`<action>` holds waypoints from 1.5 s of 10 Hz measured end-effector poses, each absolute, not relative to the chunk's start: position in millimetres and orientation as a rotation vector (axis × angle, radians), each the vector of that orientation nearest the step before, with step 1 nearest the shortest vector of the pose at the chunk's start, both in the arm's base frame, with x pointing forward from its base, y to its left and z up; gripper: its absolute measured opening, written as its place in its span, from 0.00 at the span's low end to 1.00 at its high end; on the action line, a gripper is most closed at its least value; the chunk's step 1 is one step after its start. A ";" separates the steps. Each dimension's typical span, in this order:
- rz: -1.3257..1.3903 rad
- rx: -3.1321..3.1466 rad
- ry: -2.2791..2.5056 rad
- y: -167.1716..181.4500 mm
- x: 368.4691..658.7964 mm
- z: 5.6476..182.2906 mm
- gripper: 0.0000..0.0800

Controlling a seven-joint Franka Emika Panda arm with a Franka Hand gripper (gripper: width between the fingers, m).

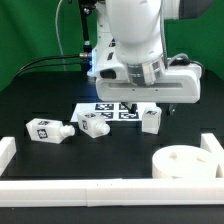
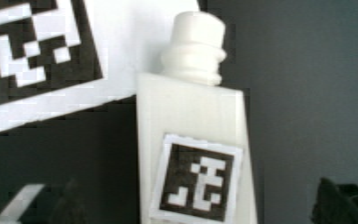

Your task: Assemble stool

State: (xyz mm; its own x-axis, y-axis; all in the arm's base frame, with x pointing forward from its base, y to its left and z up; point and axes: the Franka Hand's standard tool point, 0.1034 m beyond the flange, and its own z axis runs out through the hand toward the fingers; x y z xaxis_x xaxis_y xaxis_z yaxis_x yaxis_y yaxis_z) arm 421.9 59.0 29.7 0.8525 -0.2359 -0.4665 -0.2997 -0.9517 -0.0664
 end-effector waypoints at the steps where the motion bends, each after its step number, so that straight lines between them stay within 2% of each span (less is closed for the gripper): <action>1: 0.774 -2.863 0.422 59.1 423.9 30.0 0.81; 2: 0.959 -2.789 0.447 62.3 424.7 35.9 0.81; 3: 1.095 -2.728 0.434 65.2 437.2 33.6 0.81; 5: 1.206 -2.676 0.413 65.9 439.9 28.3 0.81; 7: 1.240 -2.657 0.416 63.8 440.4 25.0 0.81; 11: 1.430 -2.550 0.511 51.2 435.5 7.8 0.81; 14: 1.439 -2.550 0.518 52.2 433.3 5.4 0.81; 15: 1.440 -2.550 0.518 52.1 433.2 5.3 0.67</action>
Offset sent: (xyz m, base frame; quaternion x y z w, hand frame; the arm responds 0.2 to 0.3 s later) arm 0.0141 0.0169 0.0000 -0.0277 -0.1875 -0.0395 0.9811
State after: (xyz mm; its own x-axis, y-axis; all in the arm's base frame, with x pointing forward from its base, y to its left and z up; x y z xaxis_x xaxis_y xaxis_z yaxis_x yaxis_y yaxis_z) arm 433.2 52.1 5.3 0.4742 -0.2159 -0.8535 -0.3778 -0.9256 0.0242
